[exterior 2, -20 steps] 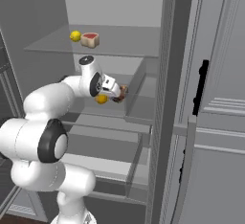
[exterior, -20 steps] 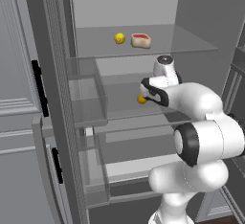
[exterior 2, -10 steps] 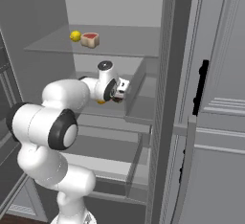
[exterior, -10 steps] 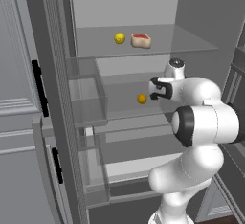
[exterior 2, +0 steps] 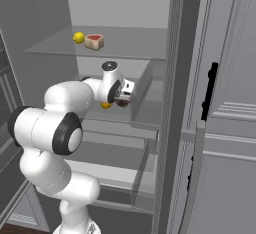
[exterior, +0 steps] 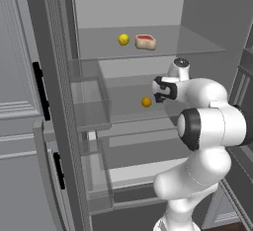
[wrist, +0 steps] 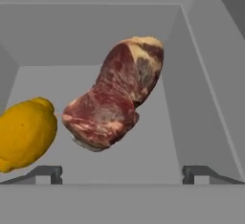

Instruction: Place one lemon and one steak in each tupperware on the nearby counter, to pack two identical lunches.

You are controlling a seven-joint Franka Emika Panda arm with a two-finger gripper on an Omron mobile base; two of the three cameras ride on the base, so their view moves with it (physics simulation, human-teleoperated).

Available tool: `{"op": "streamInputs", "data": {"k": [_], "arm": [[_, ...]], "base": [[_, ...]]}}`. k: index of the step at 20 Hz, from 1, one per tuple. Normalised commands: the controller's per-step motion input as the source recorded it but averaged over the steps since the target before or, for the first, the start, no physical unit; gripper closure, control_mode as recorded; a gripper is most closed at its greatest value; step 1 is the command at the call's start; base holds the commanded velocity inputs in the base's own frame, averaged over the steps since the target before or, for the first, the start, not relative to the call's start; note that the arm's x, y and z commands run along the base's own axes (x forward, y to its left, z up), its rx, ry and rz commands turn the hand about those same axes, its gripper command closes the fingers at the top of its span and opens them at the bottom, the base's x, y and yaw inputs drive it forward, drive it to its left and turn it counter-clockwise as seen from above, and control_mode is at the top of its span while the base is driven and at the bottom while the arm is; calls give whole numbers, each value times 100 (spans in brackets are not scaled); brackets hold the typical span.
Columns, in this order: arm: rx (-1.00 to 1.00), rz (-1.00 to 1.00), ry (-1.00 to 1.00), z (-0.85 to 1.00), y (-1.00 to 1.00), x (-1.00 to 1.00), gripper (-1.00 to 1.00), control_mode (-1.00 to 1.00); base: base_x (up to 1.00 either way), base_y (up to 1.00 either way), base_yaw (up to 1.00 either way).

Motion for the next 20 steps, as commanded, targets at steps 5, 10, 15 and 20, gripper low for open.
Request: {"op": "streamInputs", "data": {"k": [5,10,15,20], "arm": [[-1,3,-6,0,32,2,-100,-100],[-5,1,-7,0,15,29,-100,-100],[-6,0,0,0,6,35,-100,-100],[-4,0,6,-13,0,9,-100,-100]], "base": [[0,0,0],[0,0,0],[0,0,0],[0,0,0]]}}
